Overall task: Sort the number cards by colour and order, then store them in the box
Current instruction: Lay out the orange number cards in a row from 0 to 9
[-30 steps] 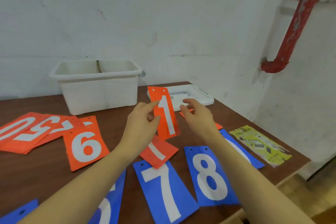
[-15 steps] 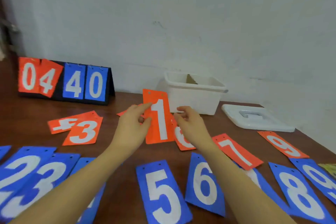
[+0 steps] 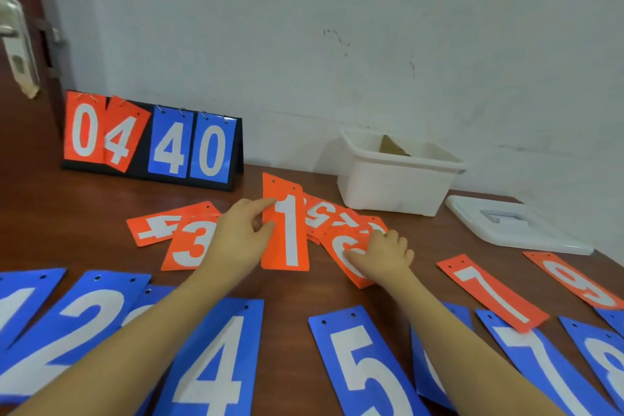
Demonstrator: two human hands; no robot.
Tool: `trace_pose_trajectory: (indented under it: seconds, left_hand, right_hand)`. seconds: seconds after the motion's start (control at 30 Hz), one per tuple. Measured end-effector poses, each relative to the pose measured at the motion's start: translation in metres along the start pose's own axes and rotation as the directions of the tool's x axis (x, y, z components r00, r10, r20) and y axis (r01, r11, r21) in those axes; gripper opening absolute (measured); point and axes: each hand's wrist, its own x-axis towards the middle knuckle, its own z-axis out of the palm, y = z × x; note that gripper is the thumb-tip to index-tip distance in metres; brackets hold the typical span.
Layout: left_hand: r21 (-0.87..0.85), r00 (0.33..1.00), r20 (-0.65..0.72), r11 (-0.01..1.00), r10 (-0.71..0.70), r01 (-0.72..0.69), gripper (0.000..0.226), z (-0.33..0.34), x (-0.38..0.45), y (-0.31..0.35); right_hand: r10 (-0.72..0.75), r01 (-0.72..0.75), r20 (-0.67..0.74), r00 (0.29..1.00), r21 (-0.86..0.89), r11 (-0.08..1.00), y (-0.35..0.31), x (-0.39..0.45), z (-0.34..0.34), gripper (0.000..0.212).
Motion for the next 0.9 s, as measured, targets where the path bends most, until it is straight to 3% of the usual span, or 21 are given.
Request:
trace_pose_trajectory:
  seconds: [0.13,0.27,0.4,0.53,0.63,0.73,0.9]
  left_hand:
    - [0.008,1.000,0.009,1.000,-0.005,0.005,0.041,0.002,-0.001,-0.002]
    - [0.014,1.000,0.007,1.000,0.002,-0.002,0.042,0.000,-0.003,0.000]
    - [0.018,0.998,-0.033,0.998,0.058,-0.057,0.041,-0.020,-0.007,0.000]
    - [0.040,0.993,-0.102,0.998,0.061,-0.058,0.031,-0.063,-0.011,-0.014]
    - [0.066,0.984,-0.178,0.998,0.032,-0.020,0.021,-0.107,-0.014,-0.038]
    - [0.169,0.984,-0.172,0.985,0.045,-0.015,0.028,-0.147,-0.016,-0.068]
    - [0.244,0.996,-0.079,0.968,-0.034,0.052,0.050,-0.203,-0.010,-0.125]
  right_hand:
    - [0.103,-0.107,0.068,0.992,0.070,0.992,-0.001,-0.001,-0.001,0.085]
    - [0.076,-0.083,0.044,0.996,0.189,0.978,-0.007,-0.004,0.003,0.078]
    - [-0.067,0.165,-0.211,0.975,0.490,0.856,-0.018,-0.020,-0.002,0.032]
    - [-0.186,0.474,-0.530,0.827,0.480,0.738,-0.061,-0.044,-0.013,0.031]
    - [-0.247,0.546,-0.512,0.822,0.591,0.593,-0.110,-0.066,-0.011,0.032]
    - [-0.281,0.556,-0.482,0.830,0.684,0.473,-0.162,-0.084,0.000,0.034]
    - [-0.305,0.503,-0.402,0.863,0.737,0.451,-0.232,-0.098,0.021,0.033]
